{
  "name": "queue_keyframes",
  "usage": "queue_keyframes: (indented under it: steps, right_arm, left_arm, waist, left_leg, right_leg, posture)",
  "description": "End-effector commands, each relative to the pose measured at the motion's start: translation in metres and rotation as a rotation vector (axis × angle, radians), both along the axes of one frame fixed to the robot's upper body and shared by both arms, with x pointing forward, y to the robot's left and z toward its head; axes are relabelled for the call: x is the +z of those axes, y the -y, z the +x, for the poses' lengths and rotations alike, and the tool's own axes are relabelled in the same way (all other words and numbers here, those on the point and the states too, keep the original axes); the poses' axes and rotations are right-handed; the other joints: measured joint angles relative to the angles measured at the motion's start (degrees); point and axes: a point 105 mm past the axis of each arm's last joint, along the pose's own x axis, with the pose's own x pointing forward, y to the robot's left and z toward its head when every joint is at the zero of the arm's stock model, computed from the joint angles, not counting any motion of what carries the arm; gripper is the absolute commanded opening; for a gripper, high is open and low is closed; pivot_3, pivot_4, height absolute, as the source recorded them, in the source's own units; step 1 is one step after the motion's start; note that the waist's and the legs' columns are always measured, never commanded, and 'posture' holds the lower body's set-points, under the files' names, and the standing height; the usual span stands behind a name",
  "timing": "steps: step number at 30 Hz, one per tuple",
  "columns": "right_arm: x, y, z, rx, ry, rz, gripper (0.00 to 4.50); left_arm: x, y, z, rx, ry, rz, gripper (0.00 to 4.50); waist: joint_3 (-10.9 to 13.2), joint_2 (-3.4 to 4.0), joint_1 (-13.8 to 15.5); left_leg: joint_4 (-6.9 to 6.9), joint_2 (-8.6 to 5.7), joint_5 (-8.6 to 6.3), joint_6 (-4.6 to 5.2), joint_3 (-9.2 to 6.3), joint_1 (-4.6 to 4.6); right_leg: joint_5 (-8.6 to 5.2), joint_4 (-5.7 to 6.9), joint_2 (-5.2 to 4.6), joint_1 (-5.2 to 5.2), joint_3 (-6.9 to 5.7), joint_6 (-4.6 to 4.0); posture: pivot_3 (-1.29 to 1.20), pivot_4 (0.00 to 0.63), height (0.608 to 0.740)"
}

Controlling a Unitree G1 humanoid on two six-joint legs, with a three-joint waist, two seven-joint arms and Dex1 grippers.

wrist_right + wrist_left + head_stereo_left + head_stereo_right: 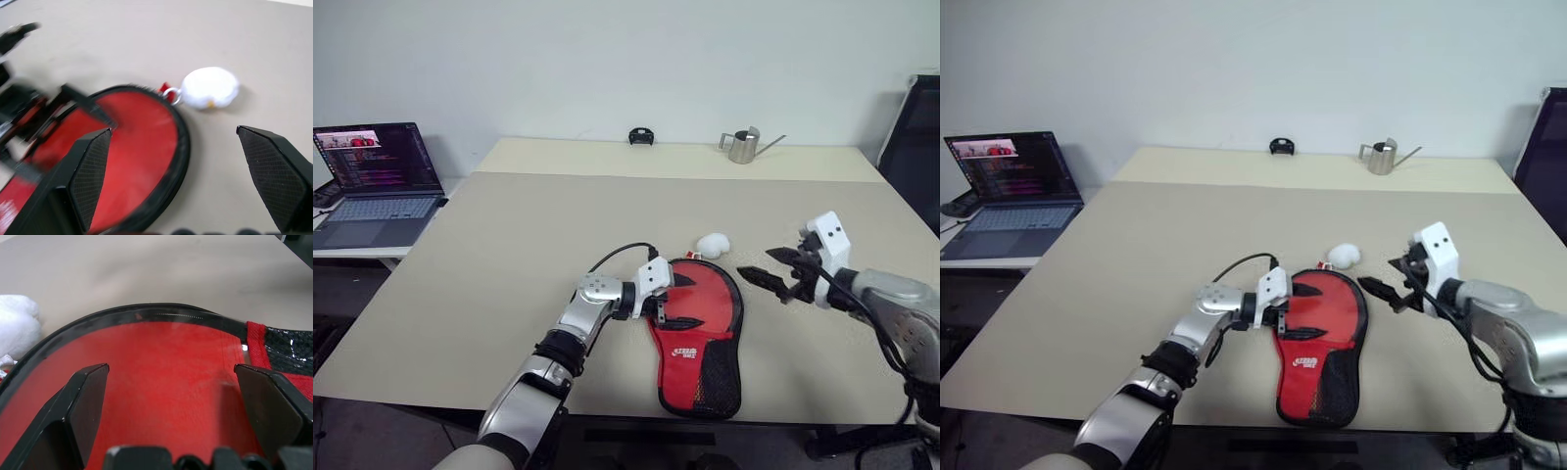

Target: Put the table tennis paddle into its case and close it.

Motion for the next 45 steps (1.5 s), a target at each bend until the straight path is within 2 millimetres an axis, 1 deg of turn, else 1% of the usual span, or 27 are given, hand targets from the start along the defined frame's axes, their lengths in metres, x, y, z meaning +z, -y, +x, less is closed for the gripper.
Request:
queue_keyframes:
  steps: [1, 6, 8, 12, 13, 16, 21, 26, 31, 34, 37, 38, 42, 44, 45]
  right_arm:
    - [0.016, -0.012, 0.024, -0.010, 0.066, 0.020, 4.50]
    - [0.009, -0.030, 0.059, -0.010, 0.052, 0.037, 4.50]
    - [0.005, -0.034, 0.070, -0.012, 0.045, 0.047, 4.50]
    - [-0.010, -0.042, 0.103, -0.080, 0.028, 0.037, 4.50]
    - [-0.012, -0.043, 0.108, -0.094, 0.033, 0.037, 4.50]
    - [-0.020, -0.045, 0.122, -0.130, 0.046, 0.023, 4.50]
    - [-0.037, -0.043, 0.132, -0.181, 0.034, -0.025, 4.50]
    - [-0.055, -0.040, 0.132, -0.207, -0.005, -0.073, 4.50]
    - [-0.060, -0.042, 0.132, -0.210, -0.013, -0.076, 4.50]
    - [-0.062, -0.044, 0.131, -0.205, -0.011, -0.081, 3.91]
    - [-0.064, -0.046, 0.131, -0.199, -0.008, -0.091, 2.94]
    - [-0.064, -0.047, 0.131, -0.197, -0.005, -0.095, 2.55]
    - [-0.067, -0.050, 0.130, -0.185, 0.000, -0.109, 1.34]
    - [-0.066, -0.050, 0.130, -0.182, 0.010, -0.117, 0.92]
    - [-0.066, -0.050, 0.130, -0.182, 0.013, -0.119, 0.81]
  left_arm:
    - [0.009, 0.003, 0.004, 0.010, 0.044, -0.020, 4.46]
    - [0.007, 0.003, 0.002, 0.015, 0.042, -0.020, 4.46]
    - [0.007, 0.003, 0.002, 0.017, 0.042, -0.022, 4.46]
    - [0.005, 0.002, 0.000, 0.023, 0.041, -0.021, 4.46]
    - [0.004, 0.002, 0.000, 0.024, 0.041, -0.022, 4.46]
    - [0.003, 0.002, -0.002, 0.025, 0.042, -0.021, 4.46]
    - [0.003, 0.001, -0.003, 0.031, 0.043, -0.019, 4.46]
    - [0.004, -0.001, -0.004, 0.036, 0.045, -0.017, 4.46]
    - [0.003, -0.003, -0.004, 0.044, 0.043, -0.014, 4.46]
    - [0.001, -0.004, -0.004, 0.050, 0.040, -0.008, 4.50]
    - [-0.002, -0.005, -0.004, 0.052, 0.039, 0.000, 4.50]
    - [-0.003, -0.005, -0.004, 0.053, 0.036, 0.006, 4.50]
    - [-0.009, -0.005, -0.005, 0.049, 0.029, 0.030, 4.50]
    - [-0.013, -0.005, -0.006, 0.041, 0.022, 0.045, 4.50]
    - [-0.014, -0.004, -0.007, 0.039, 0.020, 0.049, 4.50]
  waist:
    - [0.0, 0.01, -0.1]
    - [0.0, 0.01, -0.1]
    - [0.0, 0.01, -0.2]
    - [0.0, 0.03, -0.4]
    - [0.0, 0.03, -0.5]
    - [0.0, 0.04, -0.8]
    - [0.0, 0.05, -1.2]
    - [0.0, 0.07, -1.4]
    - [0.0, 0.09, -1.4]
    - [-0.1, 0.11, -1.4]
    - [-0.1, 0.13, -1.4]
    - [-0.1, 0.13, -1.4]
    - [-0.1, 0.17, -1.4]
    - [-0.1, 0.22, -1.4]
    - [-0.1, 0.23, -1.4]
  left_leg:
    - [0.01, 0.00, 0.00, 0.00, 0.02, -0.01]
    - [0.01, 0.00, 0.01, -0.01, 0.02, -0.06]
    - [0.01, -0.01, 0.02, -0.03, 0.05, -0.08]
    - [0.02, 0.00, 0.04, -0.06, 0.13, -0.11]
    - [0.02, 0.00, 0.13, -0.22, 0.15, -0.11]
    - [0.00, 0.00, 0.15, -0.27, 0.15, -0.15]
    - [0.00, 0.00, 0.16, -0.28, 0.18, -0.18]
    - [0.00, 0.01, 0.16, -0.28, 0.20, -0.17]
    - [0.02, 0.02, 0.16, -0.29, 0.21, -0.16]
    - [0.02, 0.02, 0.16, -0.29, 0.21, -0.16]
    - [0.02, 0.02, 0.16, -0.29, 0.20, -0.16]
    - [0.03, 0.02, 0.16, -0.29, 0.20, -0.16]
    - [0.06, 0.02, 0.16, -0.29, 0.21, -0.14]
    - [0.07, 0.02, 0.17, -0.29, 0.20, -0.12]
    - [0.08, 0.02, 0.17, -0.29, 0.20, -0.11]
  right_leg:
    - [0.00, 0.02, 0.00, -0.02, 0.02, 0.00]
    - [0.00, 0.00, -0.01, -0.08, 0.01, 0.00]
    - [0.00, 0.00, -0.02, -0.10, 0.02, 0.00]
    - [0.01, 0.04, -0.03, -0.20, 0.07, -0.01]
    - [0.01, 0.06, -0.04, -0.22, 0.09, -0.01]
    - [0.01, 0.05, -0.04, -0.24, 0.09, -0.01]
    - [0.01, 0.04, -0.08, -0.27, 0.11, -0.01]
    - [0.01, 0.07, -0.08, -0.28, 0.14, -0.02]
    - [0.01, 0.09, -0.08, -0.27, 0.14, -0.02]
    - [0.02, 0.10, -0.08, -0.27, 0.15, -0.02]
    - [0.02, 0.11, -0.08, -0.27, 0.15, -0.02]
    - [0.02, 0.11, -0.08, -0.27, 0.15, -0.02]
    - [0.02, 0.14, -0.08, -0.26, 0.15, -0.03]
    - [0.02, 0.16, -0.08, -0.25, 0.15, -0.03]
    - [0.02, 0.16, -0.08, -0.23, 0.15, -0.03]
  posture:
    - [0.00, 0.150, 0.740]
    - [0.00, 0.150, 0.740]
    - [0.00, 0.150, 0.740]
    - [0.00, 0.150, 0.740]
    - [0.00, 0.150, 0.740]
    - [0.00, 0.150, 0.740]
    - [0.00, 0.150, 0.740]
    - [0.00, 0.150, 0.740]
    - [0.00, 0.150, 0.740]
    - [0.00, 0.150, 0.740]
    - [0.00, 0.150, 0.740]
    - [0.00, 0.150, 0.740]
    - [0.00, 0.150, 0.740]
    - [0.00, 0.150, 0.740]
    - [0.00, 0.150, 0.740]
